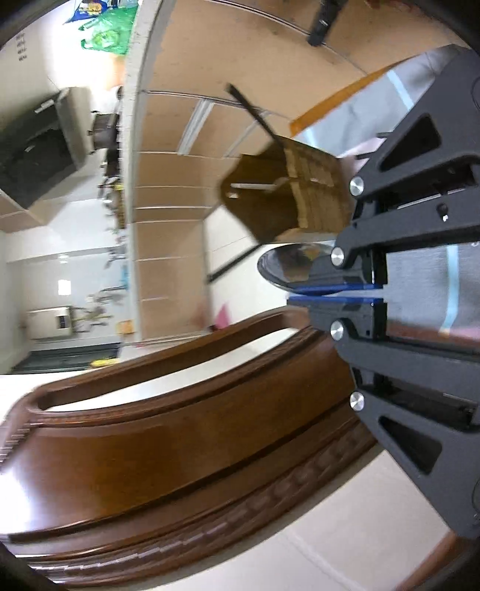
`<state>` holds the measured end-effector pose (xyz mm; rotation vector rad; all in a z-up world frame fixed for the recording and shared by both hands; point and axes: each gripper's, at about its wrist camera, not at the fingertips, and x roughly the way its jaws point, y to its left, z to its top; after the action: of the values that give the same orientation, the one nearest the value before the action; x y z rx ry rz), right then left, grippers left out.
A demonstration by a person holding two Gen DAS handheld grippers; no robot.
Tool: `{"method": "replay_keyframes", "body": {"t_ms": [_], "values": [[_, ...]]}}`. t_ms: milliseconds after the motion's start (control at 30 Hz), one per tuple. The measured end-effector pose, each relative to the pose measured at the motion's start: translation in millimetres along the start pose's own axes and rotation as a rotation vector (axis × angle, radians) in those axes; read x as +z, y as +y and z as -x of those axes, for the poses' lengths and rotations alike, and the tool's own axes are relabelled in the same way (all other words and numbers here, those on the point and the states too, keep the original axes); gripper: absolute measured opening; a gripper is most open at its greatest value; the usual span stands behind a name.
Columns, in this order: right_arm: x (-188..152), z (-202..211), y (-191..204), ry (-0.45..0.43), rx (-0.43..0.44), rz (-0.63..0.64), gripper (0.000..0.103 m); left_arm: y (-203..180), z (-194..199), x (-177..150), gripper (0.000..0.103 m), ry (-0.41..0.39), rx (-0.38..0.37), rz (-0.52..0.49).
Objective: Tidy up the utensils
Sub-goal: 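Lift the steel ladle with the left tool and carry it over the holder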
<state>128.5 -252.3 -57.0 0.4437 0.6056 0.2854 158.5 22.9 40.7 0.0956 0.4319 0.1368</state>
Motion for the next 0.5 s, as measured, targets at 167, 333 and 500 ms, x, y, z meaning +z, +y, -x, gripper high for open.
{"method": "replay_keyframes", "body": {"t_ms": [167, 333, 500], "values": [[0.2, -6.2, -1.9, 0.007, 0.004, -0.017, 0.063, 3.0, 26.0, 53.2, 0.002, -0.145, 0.104, -0.026], [1.4, -6.9, -8.1, 0.009, 0.003, -0.038, 0.063, 1.6, 16.5, 96.8, 0.002, -0.251, 0.218, -0.030], [3.6, -6.6, -15.2, 0.009, 0.006, -0.063, 0.063, -17.7, -24.4, 113.9, 0.002, -0.297, 0.295, -0.045]]}}
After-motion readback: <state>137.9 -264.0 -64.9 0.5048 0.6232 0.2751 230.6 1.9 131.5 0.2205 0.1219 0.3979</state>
